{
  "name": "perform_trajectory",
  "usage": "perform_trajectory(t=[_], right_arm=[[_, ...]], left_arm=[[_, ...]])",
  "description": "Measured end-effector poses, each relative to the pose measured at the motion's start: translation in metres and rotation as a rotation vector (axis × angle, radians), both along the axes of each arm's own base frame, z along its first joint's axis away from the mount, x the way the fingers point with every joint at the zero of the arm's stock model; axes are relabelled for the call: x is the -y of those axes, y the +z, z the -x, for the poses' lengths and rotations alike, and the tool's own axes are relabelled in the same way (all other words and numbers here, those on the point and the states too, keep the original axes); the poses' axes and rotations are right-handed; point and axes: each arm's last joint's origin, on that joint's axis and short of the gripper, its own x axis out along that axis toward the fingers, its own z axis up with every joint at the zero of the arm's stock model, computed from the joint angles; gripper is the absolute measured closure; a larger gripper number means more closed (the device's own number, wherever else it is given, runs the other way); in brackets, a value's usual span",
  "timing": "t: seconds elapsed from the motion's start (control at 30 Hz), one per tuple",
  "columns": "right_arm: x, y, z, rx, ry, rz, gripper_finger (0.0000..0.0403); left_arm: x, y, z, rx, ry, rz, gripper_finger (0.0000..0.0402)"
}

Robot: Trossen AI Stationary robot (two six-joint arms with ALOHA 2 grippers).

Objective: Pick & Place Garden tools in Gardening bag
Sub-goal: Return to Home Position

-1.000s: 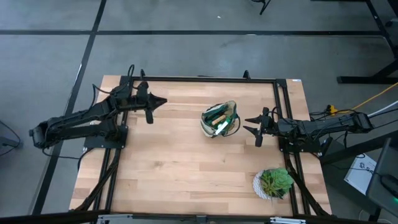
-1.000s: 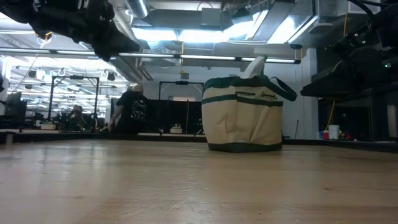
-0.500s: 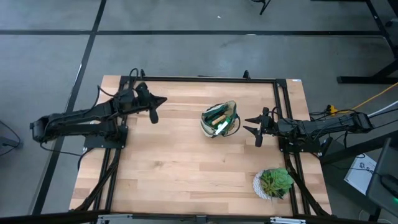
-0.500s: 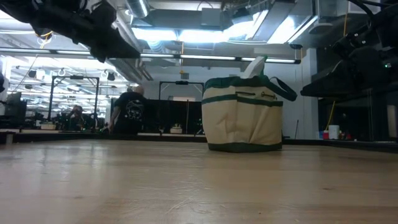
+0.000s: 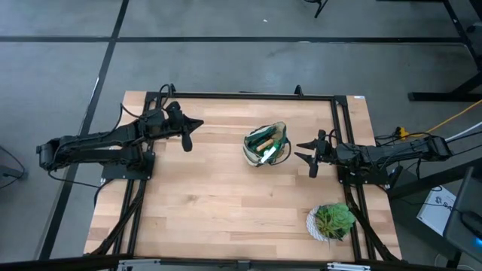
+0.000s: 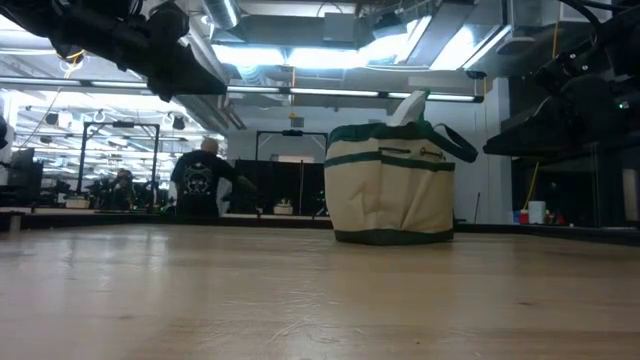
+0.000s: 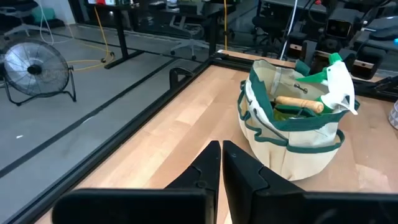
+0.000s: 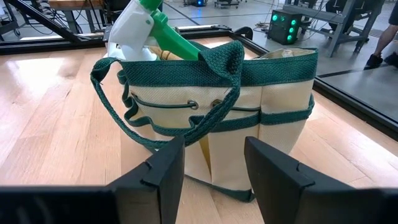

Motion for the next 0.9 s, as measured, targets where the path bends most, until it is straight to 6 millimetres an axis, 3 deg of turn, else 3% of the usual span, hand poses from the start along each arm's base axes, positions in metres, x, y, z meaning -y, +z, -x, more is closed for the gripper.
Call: perform_trajectory(t=[0.9], right_arm=[[0.0,0.0,0.0,0.0,0.0,0.0,0.0231]], left_arm=[[0.0,0.0,0.0,0.0,0.0,0.0,0.0392]])
